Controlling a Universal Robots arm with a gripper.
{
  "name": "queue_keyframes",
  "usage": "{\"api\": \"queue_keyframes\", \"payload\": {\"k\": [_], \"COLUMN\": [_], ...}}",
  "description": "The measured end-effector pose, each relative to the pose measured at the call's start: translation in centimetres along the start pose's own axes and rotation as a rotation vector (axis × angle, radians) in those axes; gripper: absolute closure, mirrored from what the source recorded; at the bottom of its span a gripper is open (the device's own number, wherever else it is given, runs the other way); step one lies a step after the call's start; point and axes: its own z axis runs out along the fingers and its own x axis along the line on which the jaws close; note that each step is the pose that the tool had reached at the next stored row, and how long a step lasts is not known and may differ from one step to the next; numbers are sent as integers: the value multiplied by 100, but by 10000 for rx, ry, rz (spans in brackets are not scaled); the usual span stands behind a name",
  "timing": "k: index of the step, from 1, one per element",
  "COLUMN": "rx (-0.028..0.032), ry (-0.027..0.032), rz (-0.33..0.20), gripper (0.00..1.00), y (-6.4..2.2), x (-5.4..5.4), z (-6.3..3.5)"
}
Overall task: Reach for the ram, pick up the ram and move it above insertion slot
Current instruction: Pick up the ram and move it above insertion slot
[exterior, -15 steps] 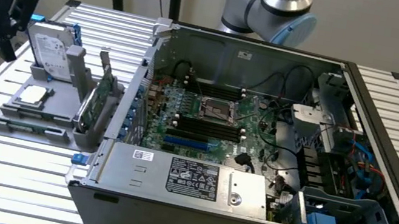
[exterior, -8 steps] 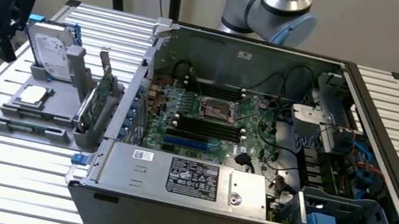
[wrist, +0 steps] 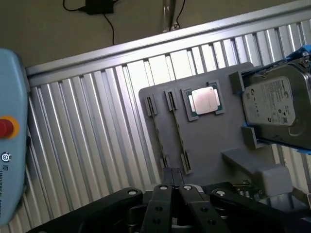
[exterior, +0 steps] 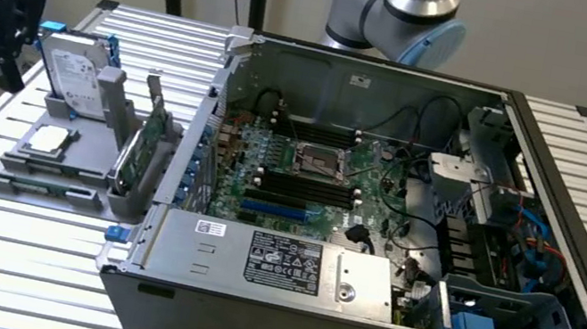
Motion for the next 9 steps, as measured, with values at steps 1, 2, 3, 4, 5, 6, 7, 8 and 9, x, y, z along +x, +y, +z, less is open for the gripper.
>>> {"api": "queue_keyframes", "payload": {"k": [1,2,3,4,5,6,7,8,9], "rx": [2,3,4,6,7,9,11,13,16], "ry": [6,13,21,27,34,42,49,55,62], "rz": [-179,-360,-538,-730,-909,-1088,-1269,-1447,-1634], "gripper": [89,89,89,89,89,89,89,89,89], "y": [0,0,0,0,0,0,-1,-1,-1], "x": [0,0,0,0,0,0,0,0,0], "z": [3,5,8,11,13,16,19,22,25]}}
